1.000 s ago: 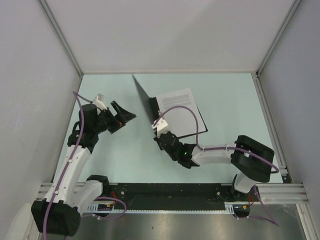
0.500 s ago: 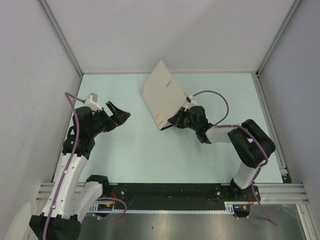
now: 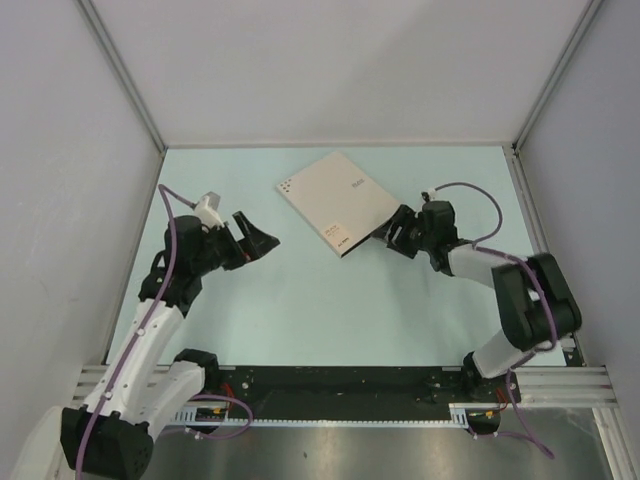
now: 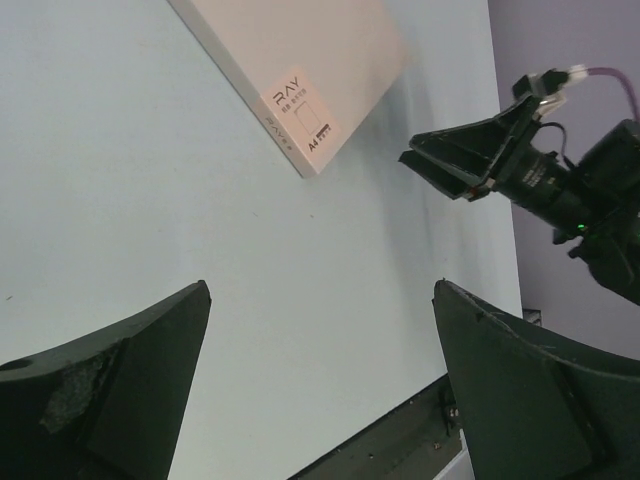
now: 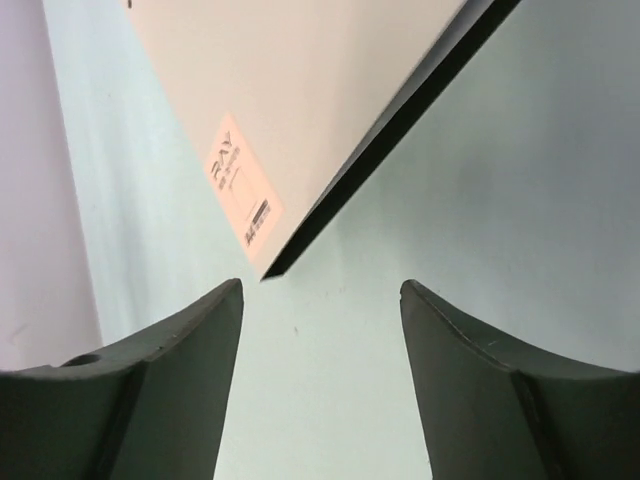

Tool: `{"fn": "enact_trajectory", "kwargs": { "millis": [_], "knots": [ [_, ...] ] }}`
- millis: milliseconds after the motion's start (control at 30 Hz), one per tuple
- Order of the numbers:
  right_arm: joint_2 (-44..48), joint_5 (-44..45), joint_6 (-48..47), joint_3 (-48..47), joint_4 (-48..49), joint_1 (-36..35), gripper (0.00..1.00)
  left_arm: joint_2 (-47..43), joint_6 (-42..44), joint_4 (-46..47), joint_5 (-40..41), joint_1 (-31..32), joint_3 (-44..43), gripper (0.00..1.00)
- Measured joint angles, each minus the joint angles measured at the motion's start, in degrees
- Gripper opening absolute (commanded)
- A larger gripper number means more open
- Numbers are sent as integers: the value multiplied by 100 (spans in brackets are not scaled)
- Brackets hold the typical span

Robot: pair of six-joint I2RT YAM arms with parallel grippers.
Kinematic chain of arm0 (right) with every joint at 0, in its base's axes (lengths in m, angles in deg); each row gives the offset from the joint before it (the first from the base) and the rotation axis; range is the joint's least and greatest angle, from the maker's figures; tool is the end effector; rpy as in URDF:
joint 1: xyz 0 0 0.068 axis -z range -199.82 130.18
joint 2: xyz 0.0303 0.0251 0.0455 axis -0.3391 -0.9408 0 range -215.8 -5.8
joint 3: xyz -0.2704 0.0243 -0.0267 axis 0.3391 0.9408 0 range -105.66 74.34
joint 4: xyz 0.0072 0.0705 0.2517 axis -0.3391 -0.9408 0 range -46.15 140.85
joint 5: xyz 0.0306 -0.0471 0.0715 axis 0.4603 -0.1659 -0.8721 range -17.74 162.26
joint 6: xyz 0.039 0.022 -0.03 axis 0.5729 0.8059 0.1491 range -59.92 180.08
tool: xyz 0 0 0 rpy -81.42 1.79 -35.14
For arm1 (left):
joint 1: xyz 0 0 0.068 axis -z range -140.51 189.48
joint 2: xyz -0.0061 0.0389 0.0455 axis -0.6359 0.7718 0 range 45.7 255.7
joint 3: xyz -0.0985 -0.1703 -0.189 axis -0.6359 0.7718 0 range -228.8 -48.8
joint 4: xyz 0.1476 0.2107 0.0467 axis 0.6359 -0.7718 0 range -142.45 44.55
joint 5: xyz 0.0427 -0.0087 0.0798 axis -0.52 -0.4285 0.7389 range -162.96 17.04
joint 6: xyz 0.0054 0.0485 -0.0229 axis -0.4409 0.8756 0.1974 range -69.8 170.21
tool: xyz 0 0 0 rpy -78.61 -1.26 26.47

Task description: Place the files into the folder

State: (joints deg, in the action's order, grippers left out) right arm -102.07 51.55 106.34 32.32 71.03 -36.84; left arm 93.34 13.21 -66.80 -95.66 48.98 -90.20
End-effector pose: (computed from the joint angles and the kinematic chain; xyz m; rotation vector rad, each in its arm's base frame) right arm 0.3114 0.1084 0.1520 0.3641 2.2774 0.9966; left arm 0.1820 -0.0444 0.2921 -0.2535 2.1216 -0.8982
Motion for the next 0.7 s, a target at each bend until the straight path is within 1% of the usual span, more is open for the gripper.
{"fn": "enact_trajectory", "kwargs": {
  "millis": [67, 133, 233, 267, 300, 367, 500, 567, 700],
  "knots": [
    [723, 389, -319, 2, -728, -68, 72, 31, -2, 44, 0, 92, 0, 100],
    [1401, 750, -627, 2, -1244, -155, 75, 127, 0, 142, 11, 319, 0, 100],
    [2629, 1593, -1084, 0, -2133, -503, 79, 297, 24, 201, 98, 793, -44, 99],
    [2931, 1755, -1174, -4, -2337, -605, 95, 369, 63, 186, 138, 1003, -103, 100],
    [3272, 1989, -1283, -7, -2629, -758, 100, 422, 98, 177, 170, 1187, -170, 100],
    [3982, 2352, -1471, -17, -3211, -999, 100, 540, 190, 179, 317, 1648, -407, 100],
    [5410, 2677, -1718, -153, -4186, -1228, 100, 549, 431, 306, 645, 2490, -920, 100],
    [6046, 2739, -1786, -243, -4450, -1250, 100, 479, 511, 435, 763, 2715, -1062, 100],
    [6946, 2732, -1939, -385, -4631, -1255, 100, 249, 562, 673, 907, 2881, -1097, 100]
  ]
}}
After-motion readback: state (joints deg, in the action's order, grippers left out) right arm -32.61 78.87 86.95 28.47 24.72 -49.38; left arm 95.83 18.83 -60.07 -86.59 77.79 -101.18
